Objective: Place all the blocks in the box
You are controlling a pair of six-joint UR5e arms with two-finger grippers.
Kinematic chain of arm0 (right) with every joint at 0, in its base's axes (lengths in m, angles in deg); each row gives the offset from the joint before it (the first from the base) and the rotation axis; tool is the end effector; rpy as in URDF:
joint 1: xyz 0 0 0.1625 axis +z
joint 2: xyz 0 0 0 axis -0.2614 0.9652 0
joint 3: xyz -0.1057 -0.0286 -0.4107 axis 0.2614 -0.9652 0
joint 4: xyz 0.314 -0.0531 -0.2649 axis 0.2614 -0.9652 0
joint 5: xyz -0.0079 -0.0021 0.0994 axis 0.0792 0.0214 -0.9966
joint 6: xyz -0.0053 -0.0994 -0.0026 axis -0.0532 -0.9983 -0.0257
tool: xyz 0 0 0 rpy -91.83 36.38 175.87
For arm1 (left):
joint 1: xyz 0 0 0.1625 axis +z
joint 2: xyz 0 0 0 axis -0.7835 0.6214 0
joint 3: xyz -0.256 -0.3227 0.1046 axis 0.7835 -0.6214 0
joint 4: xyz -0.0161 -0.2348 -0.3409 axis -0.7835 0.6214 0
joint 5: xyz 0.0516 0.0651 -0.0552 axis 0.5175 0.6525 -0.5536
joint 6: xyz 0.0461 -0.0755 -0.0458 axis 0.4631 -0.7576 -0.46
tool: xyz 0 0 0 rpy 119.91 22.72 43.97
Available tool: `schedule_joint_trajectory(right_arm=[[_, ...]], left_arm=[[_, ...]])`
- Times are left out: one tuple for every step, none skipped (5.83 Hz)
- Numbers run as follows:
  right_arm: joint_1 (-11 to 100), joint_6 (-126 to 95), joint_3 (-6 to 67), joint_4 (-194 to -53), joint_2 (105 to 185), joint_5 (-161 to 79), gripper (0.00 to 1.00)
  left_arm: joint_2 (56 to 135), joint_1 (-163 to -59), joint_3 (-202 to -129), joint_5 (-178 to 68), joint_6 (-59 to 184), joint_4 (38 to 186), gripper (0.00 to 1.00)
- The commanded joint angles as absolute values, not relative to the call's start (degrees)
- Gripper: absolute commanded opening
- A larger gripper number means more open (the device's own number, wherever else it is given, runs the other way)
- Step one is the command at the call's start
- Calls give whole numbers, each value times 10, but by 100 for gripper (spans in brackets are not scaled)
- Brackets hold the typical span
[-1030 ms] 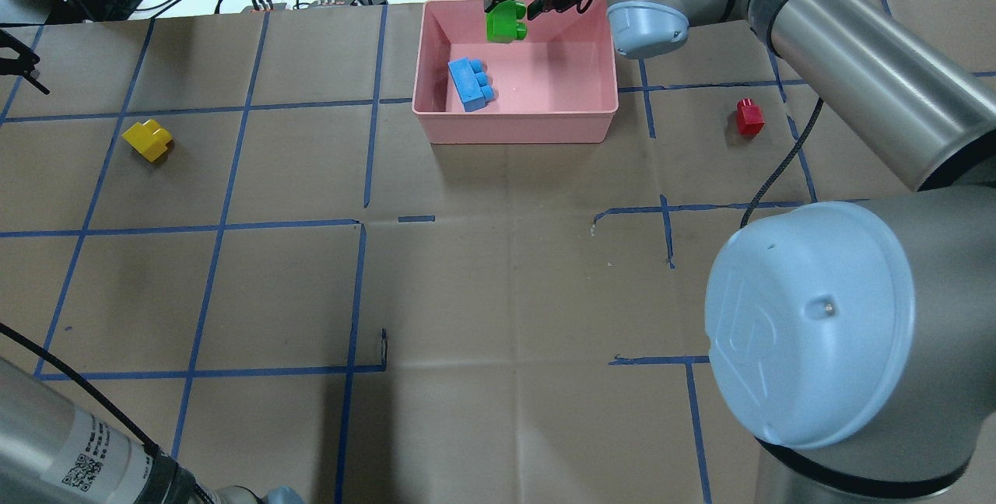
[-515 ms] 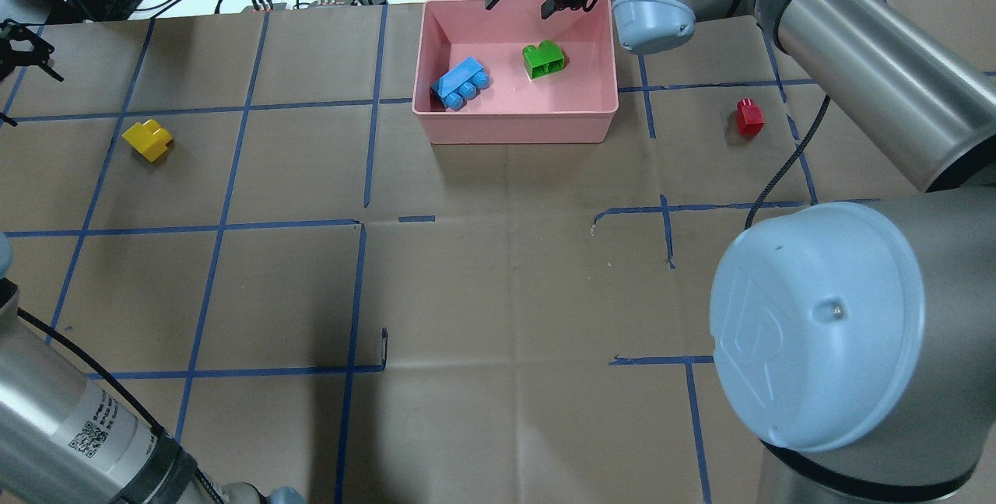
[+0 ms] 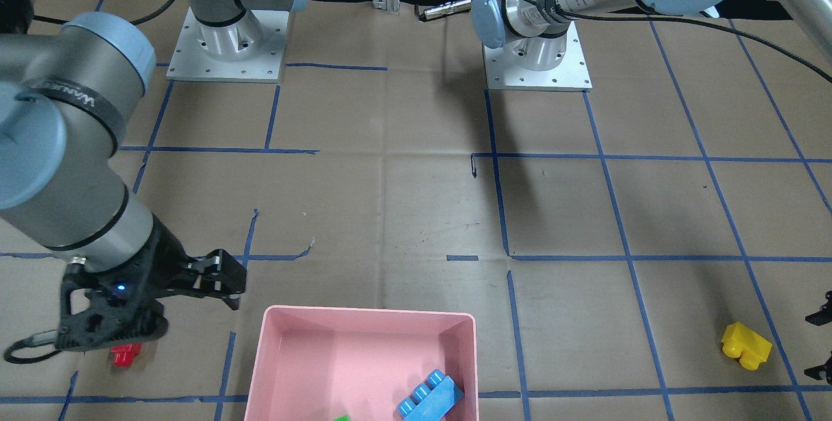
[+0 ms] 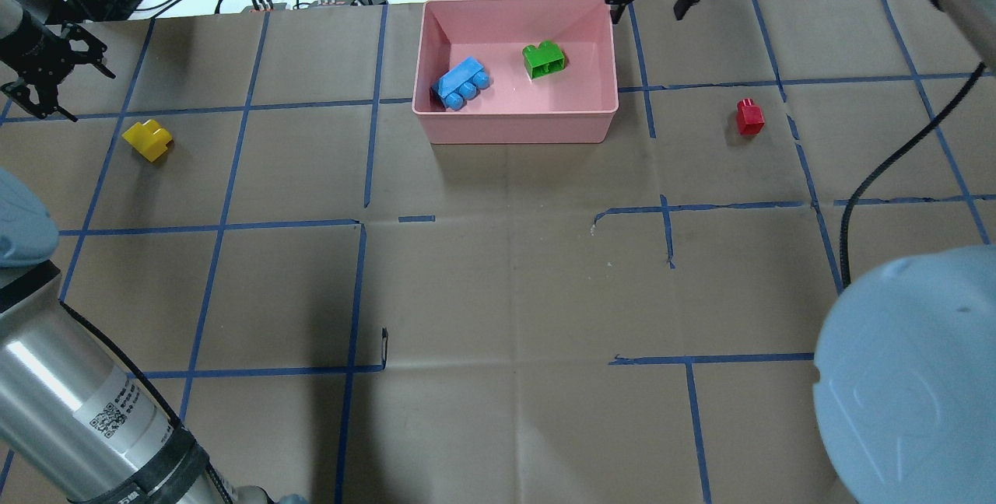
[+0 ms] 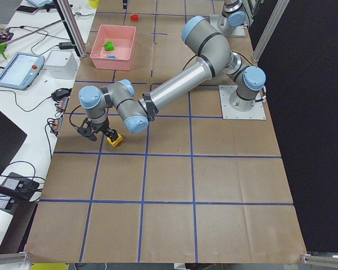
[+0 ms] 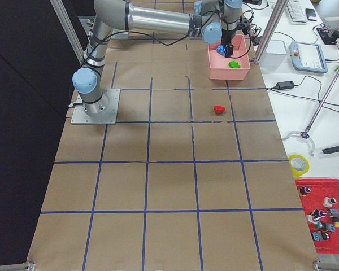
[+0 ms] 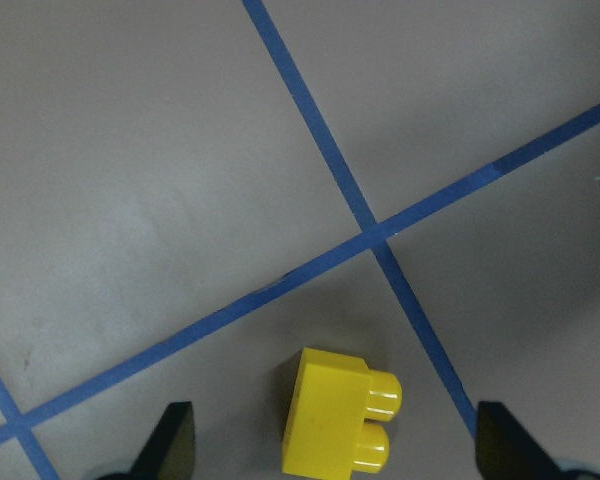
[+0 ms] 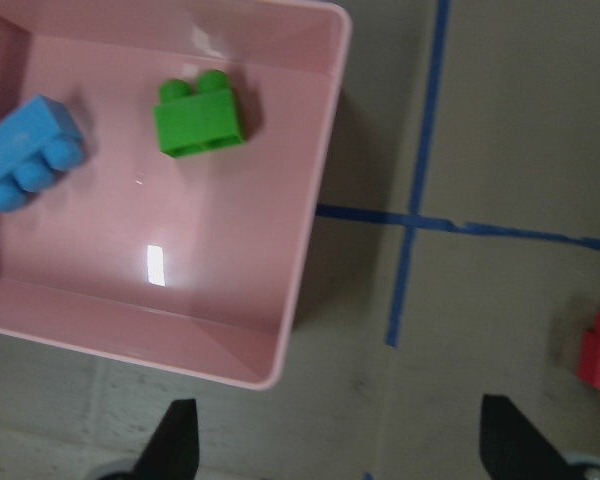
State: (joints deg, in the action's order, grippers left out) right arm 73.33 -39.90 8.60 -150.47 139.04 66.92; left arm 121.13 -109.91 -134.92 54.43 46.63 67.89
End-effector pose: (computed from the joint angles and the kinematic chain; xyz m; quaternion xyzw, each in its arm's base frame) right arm 0.1234 -0.6891 0.4083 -0.0585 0.9959 -0.0573 0.0374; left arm 0.2952 -0.7390 0.2598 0.5164 -0.8559 0.0215 0.0177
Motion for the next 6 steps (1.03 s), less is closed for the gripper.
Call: schedule_joint_trajectory(right_arm=[[693, -405, 147, -1566, 1407, 775, 100], [677, -418, 216, -1661, 1409, 781, 100], [646, -416, 290, -1734, 1407, 760, 100], [613, -419, 346, -1807, 1400, 707, 100], [602, -418, 376, -1836, 1386, 678, 99], [601, -419, 377, -1847, 1363, 659, 99]], left_arm=[[1241, -1106, -1353, 536, 458, 678, 100], [1246, -1107, -1358, 537, 453, 682, 100], [1244, -1107, -1372, 539, 452, 684, 100], [1238, -1106, -1387, 540, 452, 684, 100], [1238, -1105, -1396, 540, 452, 684, 100], [1242, -1105, -1396, 542, 453, 684, 100]])
